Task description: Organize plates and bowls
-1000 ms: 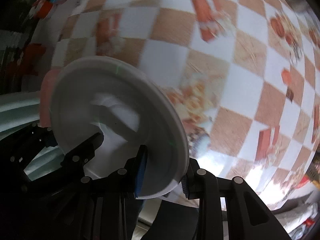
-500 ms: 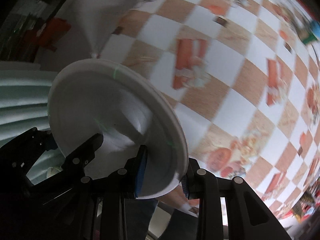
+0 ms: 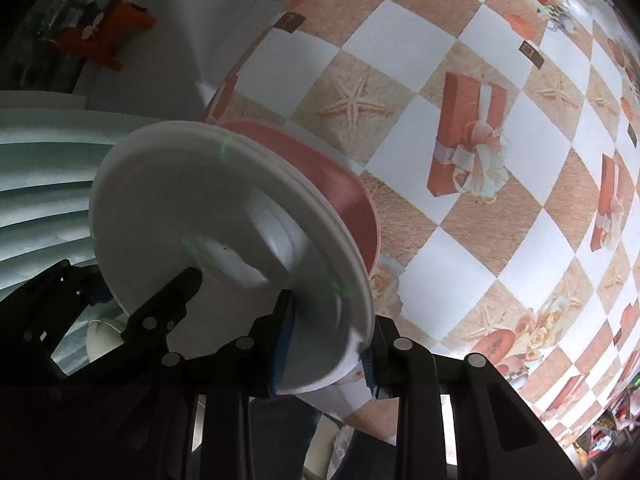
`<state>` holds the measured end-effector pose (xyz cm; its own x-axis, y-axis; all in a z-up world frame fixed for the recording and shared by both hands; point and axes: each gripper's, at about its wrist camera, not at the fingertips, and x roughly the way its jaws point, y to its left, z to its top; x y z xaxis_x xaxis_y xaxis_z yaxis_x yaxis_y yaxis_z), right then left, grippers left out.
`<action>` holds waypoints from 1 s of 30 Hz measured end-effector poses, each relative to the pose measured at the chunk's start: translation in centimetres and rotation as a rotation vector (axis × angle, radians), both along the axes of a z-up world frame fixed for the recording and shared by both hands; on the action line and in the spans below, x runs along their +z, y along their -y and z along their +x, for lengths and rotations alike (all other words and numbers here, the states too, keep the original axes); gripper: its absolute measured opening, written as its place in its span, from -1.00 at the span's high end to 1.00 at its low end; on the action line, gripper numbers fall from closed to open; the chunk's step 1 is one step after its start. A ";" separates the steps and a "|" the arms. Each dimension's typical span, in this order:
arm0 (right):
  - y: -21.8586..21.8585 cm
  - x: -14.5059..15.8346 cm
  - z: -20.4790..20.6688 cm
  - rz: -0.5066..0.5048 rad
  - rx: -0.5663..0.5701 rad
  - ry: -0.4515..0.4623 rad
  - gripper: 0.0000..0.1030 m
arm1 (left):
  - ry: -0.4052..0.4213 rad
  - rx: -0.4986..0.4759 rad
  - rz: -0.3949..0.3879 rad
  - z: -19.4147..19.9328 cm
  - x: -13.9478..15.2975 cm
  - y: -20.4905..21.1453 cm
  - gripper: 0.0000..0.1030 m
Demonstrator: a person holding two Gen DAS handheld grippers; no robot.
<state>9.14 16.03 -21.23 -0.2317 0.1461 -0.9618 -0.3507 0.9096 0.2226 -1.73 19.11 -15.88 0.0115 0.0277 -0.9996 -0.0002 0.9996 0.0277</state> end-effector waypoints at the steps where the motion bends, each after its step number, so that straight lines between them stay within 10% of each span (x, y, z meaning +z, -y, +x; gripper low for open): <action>1: -0.4 -0.2 0.3 -0.004 0.001 -0.002 0.35 | 0.004 -0.001 0.009 0.0 0.0 0.0 0.33; 6: 0.5 0.5 -1.1 0.009 -0.012 0.005 0.27 | 0.020 0.027 0.031 -0.1 0.3 -0.5 0.12; 9: 3.0 1.2 -0.6 -0.011 -0.020 0.035 -0.30 | 0.032 0.052 0.027 -0.3 1.1 -1.2 -0.18; 19: 5.7 4.1 -1.1 0.043 -0.029 0.111 -1.00 | 0.065 0.006 0.037 -0.7 4.2 0.0 -0.65; 30: 5.7 7.4 -2.5 0.036 -0.026 0.209 -1.00 | 0.105 -0.071 0.092 -1.2 5.6 1.7 -0.65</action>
<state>6.63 10.31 -13.81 -0.0235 0.1842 -0.9826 -0.3689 0.9119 0.1798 -2.89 17.36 -10.28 0.1205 0.1142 -0.9861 0.0626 0.9905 0.1224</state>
